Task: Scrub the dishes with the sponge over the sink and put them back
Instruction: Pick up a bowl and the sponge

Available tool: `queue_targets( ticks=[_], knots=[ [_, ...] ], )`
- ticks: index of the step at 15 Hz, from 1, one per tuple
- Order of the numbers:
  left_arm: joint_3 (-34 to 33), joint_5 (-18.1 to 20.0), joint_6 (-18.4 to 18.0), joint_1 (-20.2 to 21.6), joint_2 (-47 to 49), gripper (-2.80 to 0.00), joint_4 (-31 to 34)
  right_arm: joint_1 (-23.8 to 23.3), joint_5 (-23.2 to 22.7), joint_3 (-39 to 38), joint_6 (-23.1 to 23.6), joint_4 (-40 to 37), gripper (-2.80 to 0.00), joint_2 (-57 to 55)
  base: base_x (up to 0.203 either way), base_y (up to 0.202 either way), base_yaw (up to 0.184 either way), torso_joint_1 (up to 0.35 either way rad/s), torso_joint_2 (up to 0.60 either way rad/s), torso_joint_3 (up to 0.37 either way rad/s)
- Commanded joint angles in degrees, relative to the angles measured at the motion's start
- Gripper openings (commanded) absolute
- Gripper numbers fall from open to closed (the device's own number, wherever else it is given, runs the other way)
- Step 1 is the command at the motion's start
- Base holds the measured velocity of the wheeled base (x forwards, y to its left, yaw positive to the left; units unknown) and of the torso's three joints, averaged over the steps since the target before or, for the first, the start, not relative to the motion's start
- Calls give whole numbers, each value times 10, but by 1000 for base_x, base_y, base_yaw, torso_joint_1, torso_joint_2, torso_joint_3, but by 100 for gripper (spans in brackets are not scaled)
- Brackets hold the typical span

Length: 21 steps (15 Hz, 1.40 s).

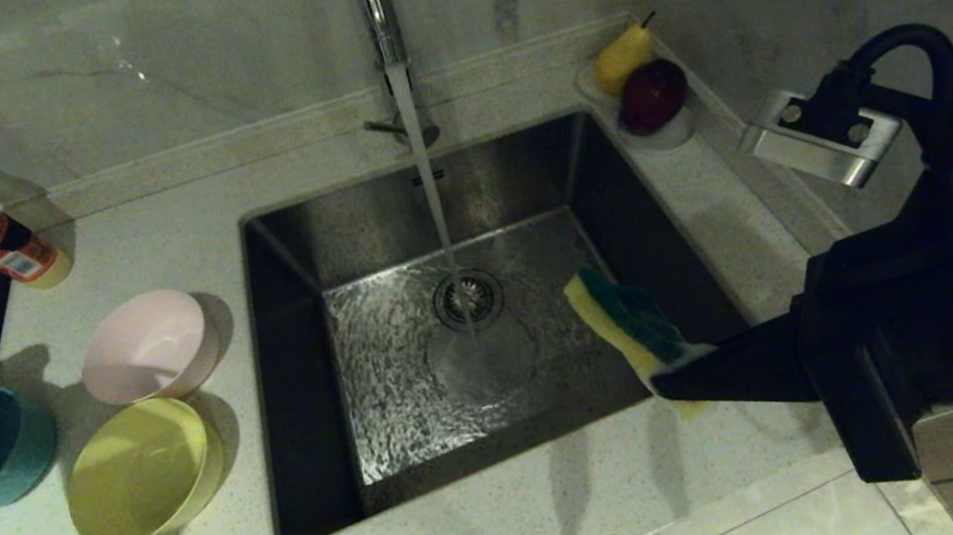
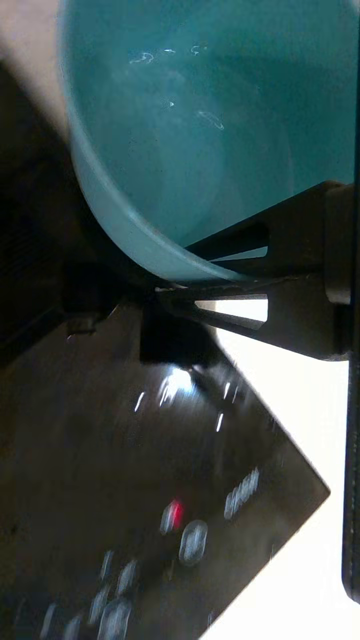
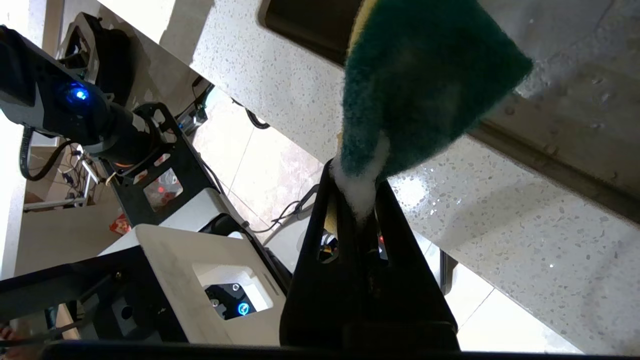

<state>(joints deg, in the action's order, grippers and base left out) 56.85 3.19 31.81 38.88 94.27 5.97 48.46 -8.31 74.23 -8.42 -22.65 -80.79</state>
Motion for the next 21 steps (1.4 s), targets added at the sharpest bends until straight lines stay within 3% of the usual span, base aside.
queue_targets(
  ticks=[1,8,11,13,16,21],
  knots=[
    [12,1,-3,23,-22,-280,2,1,0,-2,0,-1,-280,5,0,0,0,0,0,0],
    [66,9,-12,29,-176,-280,59,1,0,-5,-22,0,-280,7,0,0,0,0,0,0],
    [141,56,-8,6,-227,-280,114,1,-2,-5,-27,-1,-280,14,0,0,0,0,0,0],
    [188,70,-6,-48,-240,-280,165,1,-2,-5,-33,0,-280,17,0,0,0,0,0,0],
    [242,62,-6,-187,-222,-280,206,1,-1,-5,-34,0,-280,24,0,0,0,0,0,0],
    [273,-58,-1,-413,-132,-280,197,1,-2,-6,-35,0,-280,36,0,0,0,0,0,0]
  ],
)
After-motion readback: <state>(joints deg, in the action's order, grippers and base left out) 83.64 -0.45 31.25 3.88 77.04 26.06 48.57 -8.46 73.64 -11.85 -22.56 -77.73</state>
